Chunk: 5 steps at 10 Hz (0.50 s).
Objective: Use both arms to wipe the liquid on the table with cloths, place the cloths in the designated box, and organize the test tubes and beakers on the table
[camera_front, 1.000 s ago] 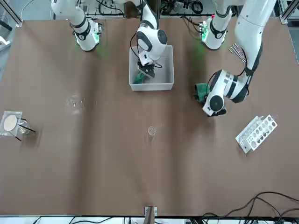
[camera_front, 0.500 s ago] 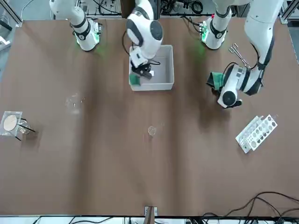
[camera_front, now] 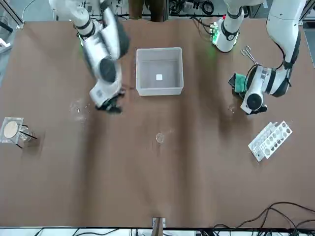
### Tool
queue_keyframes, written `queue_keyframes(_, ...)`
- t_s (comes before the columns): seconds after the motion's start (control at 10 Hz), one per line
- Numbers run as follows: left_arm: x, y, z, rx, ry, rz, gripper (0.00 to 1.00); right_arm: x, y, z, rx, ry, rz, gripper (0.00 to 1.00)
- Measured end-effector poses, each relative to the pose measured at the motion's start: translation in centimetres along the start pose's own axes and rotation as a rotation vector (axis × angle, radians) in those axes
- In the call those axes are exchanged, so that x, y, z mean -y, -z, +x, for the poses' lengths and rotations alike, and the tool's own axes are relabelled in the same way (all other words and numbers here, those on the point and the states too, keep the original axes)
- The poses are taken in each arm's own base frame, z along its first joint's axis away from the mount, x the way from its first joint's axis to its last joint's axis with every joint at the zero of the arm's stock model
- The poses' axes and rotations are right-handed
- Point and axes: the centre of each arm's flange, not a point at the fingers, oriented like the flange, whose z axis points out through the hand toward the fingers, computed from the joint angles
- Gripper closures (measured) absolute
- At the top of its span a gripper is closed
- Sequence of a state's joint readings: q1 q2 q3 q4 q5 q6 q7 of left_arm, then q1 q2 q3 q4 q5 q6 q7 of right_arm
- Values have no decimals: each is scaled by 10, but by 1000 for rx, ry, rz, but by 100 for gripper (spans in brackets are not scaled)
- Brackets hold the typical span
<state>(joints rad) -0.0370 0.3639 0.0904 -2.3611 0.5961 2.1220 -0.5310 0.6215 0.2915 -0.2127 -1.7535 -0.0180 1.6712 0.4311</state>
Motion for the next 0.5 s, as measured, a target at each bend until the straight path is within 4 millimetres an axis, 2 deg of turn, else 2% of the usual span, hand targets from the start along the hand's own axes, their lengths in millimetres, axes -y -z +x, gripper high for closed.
queue_keyframes(0.1, -16, 20, 7, -43, -13, -14, 97, -43, -19, 21, 11, 41, 27, 87)
queue_keyframes(0.2, -41, 43, 14, -84, -20, -34, 97, -80, -48, 37, 15, 83, 53, 87)
queue_keyframes(0.3, -68, 65, 19, -115, -24, -60, 97, -116, -88, 45, 33, 116, 75, 87)
queue_keyframes(0.4, -93, 85, 25, -140, -25, -93, 97, -142, -127, 44, 69, 131, 91, 87)
queue_keyframes(0.5, -112, 108, 31, -163, -16, -131, 97, -156, -156, 37, 105, 132, 100, 87)
